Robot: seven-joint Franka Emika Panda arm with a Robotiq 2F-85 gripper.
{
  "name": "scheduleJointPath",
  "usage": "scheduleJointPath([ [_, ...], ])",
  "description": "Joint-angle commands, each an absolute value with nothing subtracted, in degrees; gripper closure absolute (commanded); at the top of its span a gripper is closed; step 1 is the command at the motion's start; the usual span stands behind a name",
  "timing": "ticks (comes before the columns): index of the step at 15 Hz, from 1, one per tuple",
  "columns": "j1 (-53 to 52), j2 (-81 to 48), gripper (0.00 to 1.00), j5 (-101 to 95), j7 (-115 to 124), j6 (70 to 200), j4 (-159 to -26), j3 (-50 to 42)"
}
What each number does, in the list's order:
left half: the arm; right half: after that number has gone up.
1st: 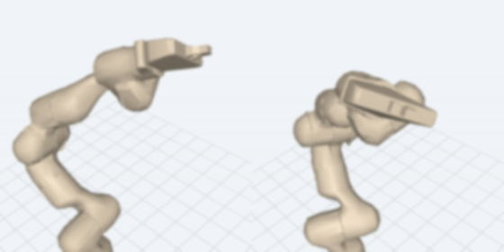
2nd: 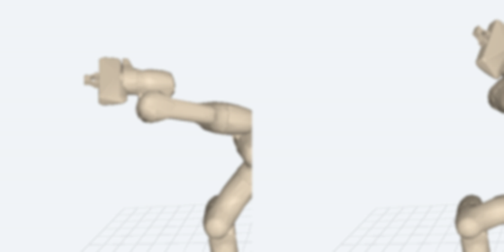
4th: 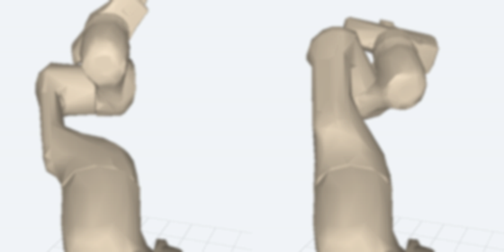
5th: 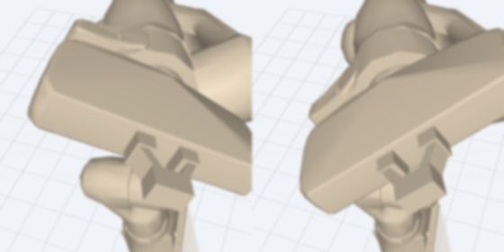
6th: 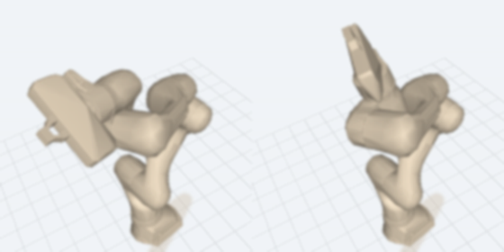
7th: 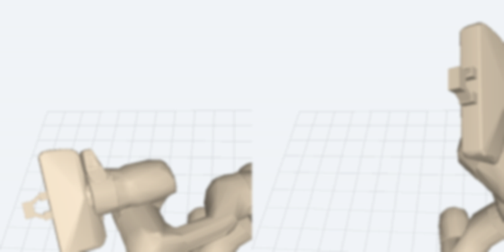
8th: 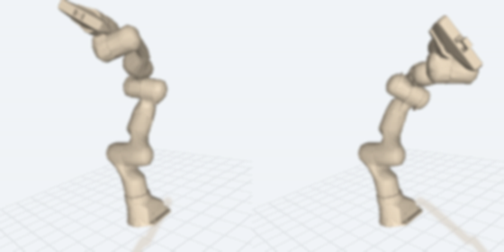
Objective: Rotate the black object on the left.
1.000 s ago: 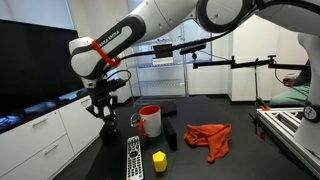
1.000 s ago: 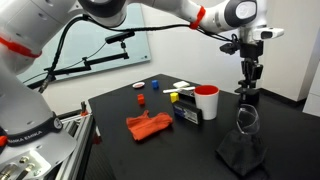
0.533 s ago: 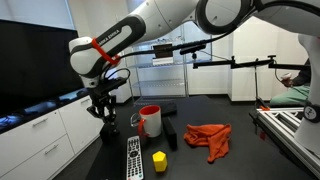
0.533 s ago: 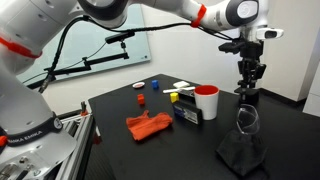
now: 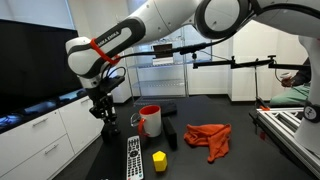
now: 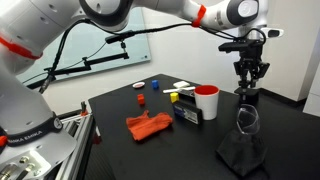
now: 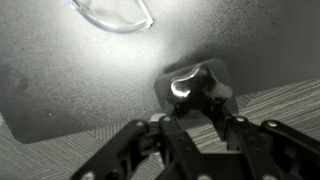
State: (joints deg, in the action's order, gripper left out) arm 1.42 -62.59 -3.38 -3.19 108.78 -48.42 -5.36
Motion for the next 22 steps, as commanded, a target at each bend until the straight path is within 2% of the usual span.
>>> scheduleJointPath([
  [1,0.9,-63.6,0.85,-8.4,-10.7,104.9,-43.8,-5.6],
  [22,0.3,-64.5,0.85,-15.6,-31.1,108.7,-42.9,-5.5],
])
